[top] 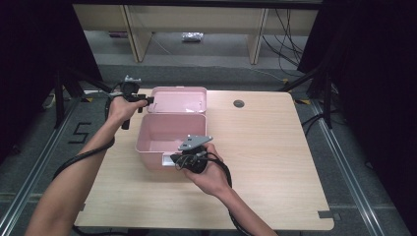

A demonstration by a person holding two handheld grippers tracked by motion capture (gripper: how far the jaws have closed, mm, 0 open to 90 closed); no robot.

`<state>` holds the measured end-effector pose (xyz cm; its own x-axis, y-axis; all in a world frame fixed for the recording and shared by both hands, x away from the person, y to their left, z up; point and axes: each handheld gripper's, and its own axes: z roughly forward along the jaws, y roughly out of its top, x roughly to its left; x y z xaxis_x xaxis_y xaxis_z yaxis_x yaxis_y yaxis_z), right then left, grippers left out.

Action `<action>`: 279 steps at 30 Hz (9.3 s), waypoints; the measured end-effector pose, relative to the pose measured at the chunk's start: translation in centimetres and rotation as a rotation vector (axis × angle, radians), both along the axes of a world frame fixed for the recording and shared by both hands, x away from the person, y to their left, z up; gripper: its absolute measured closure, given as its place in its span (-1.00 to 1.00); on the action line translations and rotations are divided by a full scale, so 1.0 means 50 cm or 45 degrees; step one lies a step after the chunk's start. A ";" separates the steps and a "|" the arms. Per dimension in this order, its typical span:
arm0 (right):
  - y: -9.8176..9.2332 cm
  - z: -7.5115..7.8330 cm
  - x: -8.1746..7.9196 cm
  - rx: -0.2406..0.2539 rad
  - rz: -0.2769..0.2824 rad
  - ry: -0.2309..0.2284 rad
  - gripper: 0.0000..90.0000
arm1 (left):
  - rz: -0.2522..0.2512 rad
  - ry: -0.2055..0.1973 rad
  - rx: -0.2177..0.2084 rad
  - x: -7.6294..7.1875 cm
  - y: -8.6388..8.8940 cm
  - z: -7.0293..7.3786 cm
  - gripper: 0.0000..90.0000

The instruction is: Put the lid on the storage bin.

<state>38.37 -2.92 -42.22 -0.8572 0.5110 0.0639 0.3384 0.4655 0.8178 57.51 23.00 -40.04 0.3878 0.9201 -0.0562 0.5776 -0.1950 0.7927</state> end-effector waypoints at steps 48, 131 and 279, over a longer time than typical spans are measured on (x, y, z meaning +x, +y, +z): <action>0.027 -0.021 -0.004 -0.073 0.028 -0.064 1.00 | 0.113 0.077 0.017 0.090 -0.001 -0.036 0.54; 0.025 -0.019 -0.004 -0.090 0.048 -0.035 1.00 | 0.302 0.240 -0.020 0.097 -0.033 0.004 0.92; 0.026 -0.011 0.011 -0.106 0.026 0.034 1.00 | 0.228 -0.278 -0.183 -0.098 0.013 0.102 0.97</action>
<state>38.94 -1.64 -42.75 -0.8659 0.4982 0.0450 0.3496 0.5384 0.7667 52.60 23.64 -34.94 0.2374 0.9635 -0.1240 0.4056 0.0177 0.9139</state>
